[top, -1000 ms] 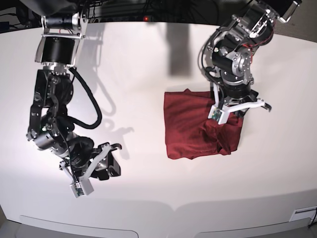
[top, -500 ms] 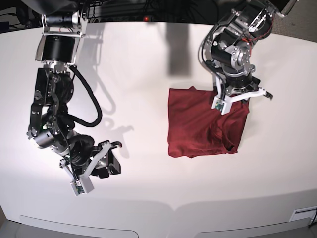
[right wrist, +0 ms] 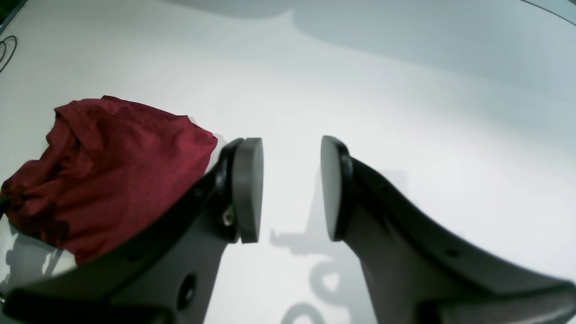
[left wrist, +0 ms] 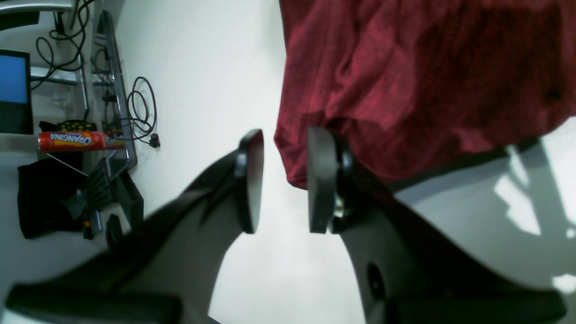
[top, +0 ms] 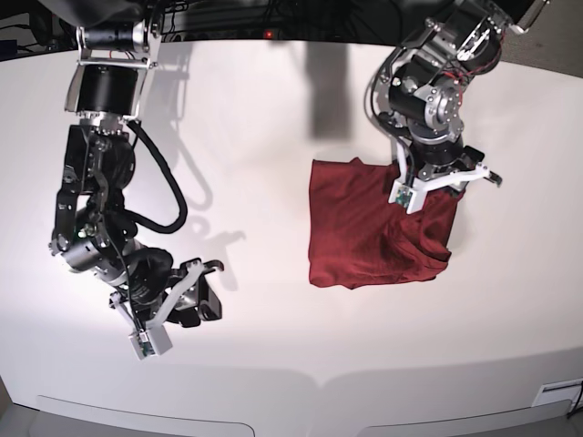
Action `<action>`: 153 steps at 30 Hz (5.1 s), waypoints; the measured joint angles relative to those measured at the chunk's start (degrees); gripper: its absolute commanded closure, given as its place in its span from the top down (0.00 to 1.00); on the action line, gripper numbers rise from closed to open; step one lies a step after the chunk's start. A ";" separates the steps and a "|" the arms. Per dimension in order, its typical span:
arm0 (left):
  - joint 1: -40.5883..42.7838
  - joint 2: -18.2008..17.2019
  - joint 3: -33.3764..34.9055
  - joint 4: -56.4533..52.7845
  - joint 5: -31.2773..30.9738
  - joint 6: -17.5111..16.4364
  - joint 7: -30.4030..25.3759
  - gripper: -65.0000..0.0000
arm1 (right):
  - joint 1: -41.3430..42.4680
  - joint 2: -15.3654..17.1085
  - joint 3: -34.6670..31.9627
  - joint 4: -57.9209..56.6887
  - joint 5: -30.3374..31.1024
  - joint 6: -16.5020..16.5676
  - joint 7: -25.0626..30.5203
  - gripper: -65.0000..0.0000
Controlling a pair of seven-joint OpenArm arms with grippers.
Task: Fold the T-shirt properly
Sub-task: 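Grasp the bundle's edges with both grippers and square the fold, then open both grippers and raise them away from the folded shirt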
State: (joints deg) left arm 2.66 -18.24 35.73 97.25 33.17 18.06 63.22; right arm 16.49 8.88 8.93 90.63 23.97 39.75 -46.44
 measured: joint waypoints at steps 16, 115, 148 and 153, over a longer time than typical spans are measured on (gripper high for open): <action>-1.46 4.28 -3.85 0.20 -9.44 6.82 -7.58 0.25 | 6.82 -7.65 -10.12 -14.93 1.27 0.00 2.95 0.33; -13.29 9.70 0.79 -15.96 -9.29 -3.28 -22.53 0.25 | -27.39 4.02 -13.57 10.47 3.63 -0.20 0.46 0.33; 10.62 -34.23 1.01 30.64 -12.04 4.63 -5.09 0.25 | -50.71 3.61 20.13 42.77 14.36 0.44 -21.81 0.33; 20.70 -35.06 1.01 31.01 -2.32 7.58 0.68 0.25 | -61.27 3.63 24.61 43.47 14.64 0.46 -23.91 0.33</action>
State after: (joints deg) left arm 23.35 -53.30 36.73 128.27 30.85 25.65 63.90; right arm -44.77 12.51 33.54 134.10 38.61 40.21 -70.35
